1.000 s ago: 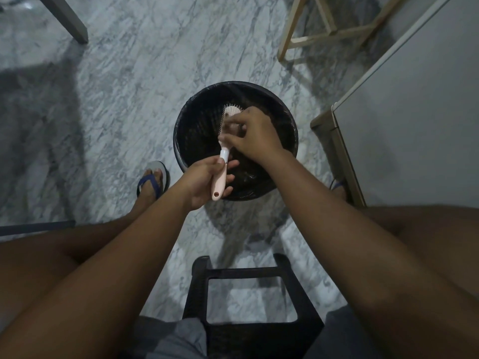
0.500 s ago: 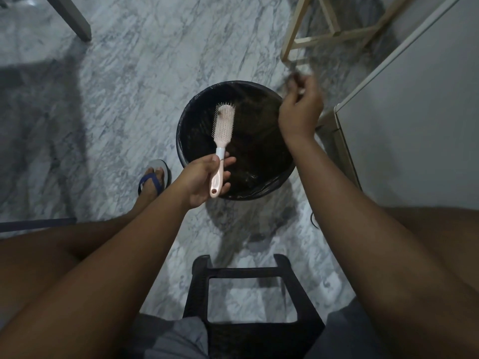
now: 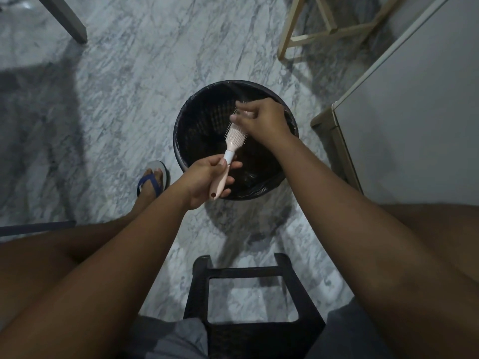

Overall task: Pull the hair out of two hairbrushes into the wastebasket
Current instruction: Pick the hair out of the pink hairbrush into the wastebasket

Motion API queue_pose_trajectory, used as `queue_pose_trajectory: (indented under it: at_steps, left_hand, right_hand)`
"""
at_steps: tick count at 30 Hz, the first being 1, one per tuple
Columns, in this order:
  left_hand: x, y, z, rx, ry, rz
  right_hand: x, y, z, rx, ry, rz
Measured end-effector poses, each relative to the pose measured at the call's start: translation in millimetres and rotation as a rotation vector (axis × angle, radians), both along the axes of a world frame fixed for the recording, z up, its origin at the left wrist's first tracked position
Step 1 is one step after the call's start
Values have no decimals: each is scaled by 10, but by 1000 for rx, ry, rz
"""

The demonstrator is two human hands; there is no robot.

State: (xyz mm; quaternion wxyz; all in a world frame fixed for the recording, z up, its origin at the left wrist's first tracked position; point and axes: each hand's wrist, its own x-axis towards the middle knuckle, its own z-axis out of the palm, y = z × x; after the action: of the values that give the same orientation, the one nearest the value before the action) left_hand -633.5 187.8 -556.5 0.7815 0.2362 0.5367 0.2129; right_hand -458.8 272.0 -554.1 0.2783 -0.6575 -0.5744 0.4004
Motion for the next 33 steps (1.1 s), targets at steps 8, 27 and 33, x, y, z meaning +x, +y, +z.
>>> queue_pose_trajectory:
  at_steps: [8,27,33]
  left_hand:
    - [64,-39,-4,-26,-47,48]
    - [-77,30,48,-42,-85,147]
    - [-55,43,81,-41,-149,59]
  right_hand:
    - [44,14,64,188,-102,-152]
    - [271,-156,-76,-427,-406,165]
    - [75,-35,-53,-28,-137,31]
